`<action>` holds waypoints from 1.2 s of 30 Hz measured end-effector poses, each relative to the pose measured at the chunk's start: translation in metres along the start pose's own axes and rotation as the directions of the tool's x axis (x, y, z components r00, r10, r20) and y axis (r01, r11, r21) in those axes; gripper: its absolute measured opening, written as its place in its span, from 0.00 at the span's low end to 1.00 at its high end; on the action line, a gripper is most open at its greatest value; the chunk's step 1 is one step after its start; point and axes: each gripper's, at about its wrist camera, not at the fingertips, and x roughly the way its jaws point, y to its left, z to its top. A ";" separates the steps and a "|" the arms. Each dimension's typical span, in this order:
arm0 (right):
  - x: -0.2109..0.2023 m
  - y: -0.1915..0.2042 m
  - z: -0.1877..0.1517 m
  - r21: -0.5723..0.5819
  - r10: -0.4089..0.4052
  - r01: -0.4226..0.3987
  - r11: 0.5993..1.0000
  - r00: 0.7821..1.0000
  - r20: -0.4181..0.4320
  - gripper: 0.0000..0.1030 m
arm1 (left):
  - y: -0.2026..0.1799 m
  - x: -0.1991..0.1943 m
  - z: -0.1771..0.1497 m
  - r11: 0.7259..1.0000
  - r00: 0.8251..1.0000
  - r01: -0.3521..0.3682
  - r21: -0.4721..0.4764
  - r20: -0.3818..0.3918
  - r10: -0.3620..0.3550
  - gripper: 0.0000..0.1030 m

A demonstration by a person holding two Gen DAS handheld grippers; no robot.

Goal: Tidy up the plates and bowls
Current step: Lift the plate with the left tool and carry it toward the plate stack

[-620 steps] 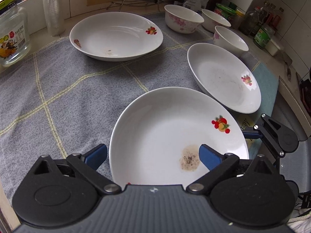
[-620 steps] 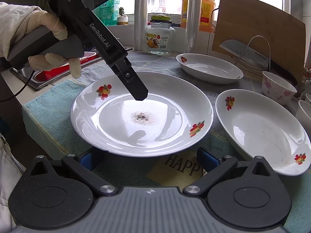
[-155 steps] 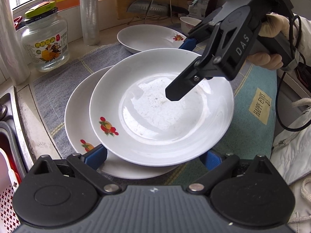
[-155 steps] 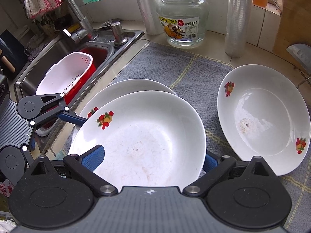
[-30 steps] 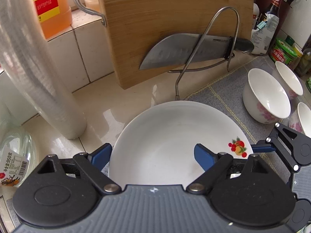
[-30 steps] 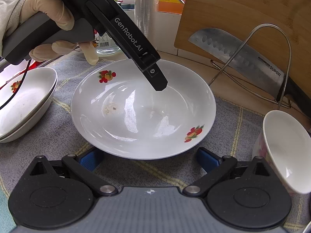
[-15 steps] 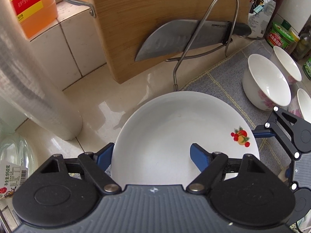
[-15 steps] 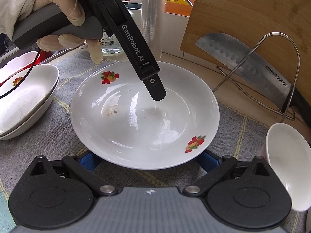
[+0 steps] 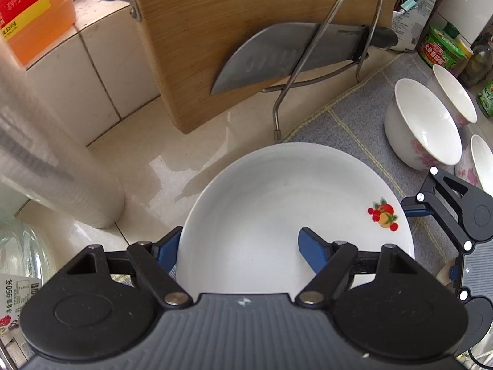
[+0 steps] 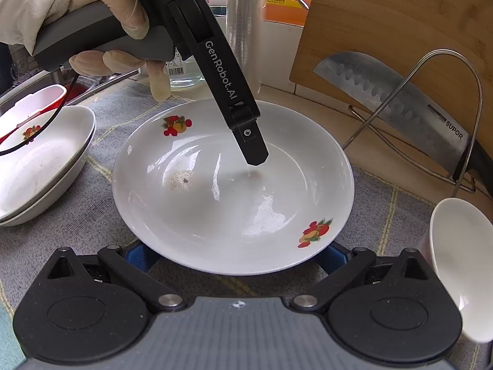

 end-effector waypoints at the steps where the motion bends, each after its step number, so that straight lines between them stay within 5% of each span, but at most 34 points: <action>1: 0.000 0.000 0.000 0.000 0.000 0.000 1.000 1.000 0.000 1.00 | 0.000 0.000 0.000 1.000 1.000 0.000 0.005 -0.004 0.000 0.76; 36: -0.017 0.010 0.002 -0.032 -0.015 0.014 0.999 1.000 -0.017 1.00 | -0.015 -0.026 -0.015 1.000 0.999 0.014 0.012 0.035 -0.014 0.72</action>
